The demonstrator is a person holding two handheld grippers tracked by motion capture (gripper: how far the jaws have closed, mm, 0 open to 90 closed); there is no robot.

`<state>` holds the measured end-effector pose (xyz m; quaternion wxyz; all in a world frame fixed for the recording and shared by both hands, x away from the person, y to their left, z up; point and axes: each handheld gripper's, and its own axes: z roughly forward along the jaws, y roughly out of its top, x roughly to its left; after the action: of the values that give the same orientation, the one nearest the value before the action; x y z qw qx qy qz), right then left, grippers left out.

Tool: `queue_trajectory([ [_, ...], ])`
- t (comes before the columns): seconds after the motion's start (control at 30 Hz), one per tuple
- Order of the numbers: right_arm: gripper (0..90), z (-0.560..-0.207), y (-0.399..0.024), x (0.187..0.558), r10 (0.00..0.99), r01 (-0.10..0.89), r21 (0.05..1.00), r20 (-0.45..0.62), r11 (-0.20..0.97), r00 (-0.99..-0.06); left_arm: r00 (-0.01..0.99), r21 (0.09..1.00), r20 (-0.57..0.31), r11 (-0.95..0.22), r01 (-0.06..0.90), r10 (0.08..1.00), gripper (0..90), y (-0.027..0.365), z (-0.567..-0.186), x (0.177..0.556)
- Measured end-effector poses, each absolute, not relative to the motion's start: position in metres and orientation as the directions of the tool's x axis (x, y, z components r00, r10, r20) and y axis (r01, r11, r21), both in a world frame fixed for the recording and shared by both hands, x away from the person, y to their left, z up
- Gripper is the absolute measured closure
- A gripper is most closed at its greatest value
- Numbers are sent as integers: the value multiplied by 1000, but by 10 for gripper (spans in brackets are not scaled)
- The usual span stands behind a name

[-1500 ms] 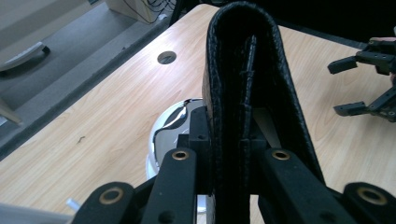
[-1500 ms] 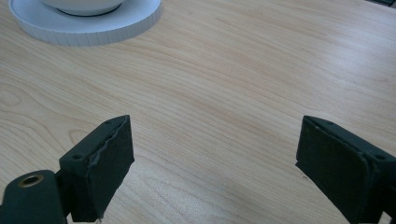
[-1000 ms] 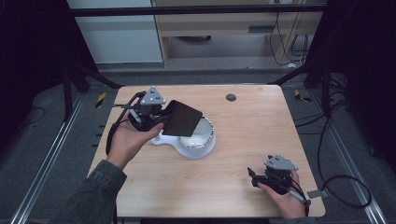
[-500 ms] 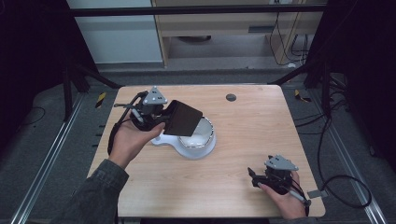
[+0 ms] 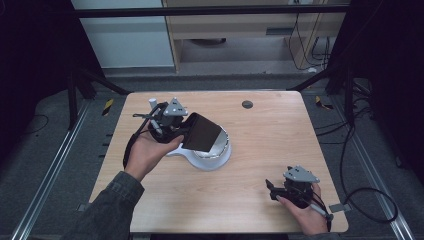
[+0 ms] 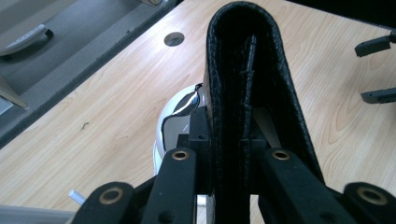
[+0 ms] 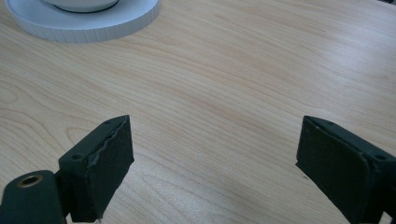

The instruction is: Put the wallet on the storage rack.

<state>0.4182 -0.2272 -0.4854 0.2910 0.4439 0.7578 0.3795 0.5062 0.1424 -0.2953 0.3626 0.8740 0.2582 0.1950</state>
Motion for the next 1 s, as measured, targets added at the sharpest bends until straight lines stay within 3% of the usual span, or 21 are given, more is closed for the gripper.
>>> queue_trajectory([
  [1.0,109,-485,-227,418,891,454,830,-107,324,-441,800,708,108,-610,355,590,798,126,-332,523],
])
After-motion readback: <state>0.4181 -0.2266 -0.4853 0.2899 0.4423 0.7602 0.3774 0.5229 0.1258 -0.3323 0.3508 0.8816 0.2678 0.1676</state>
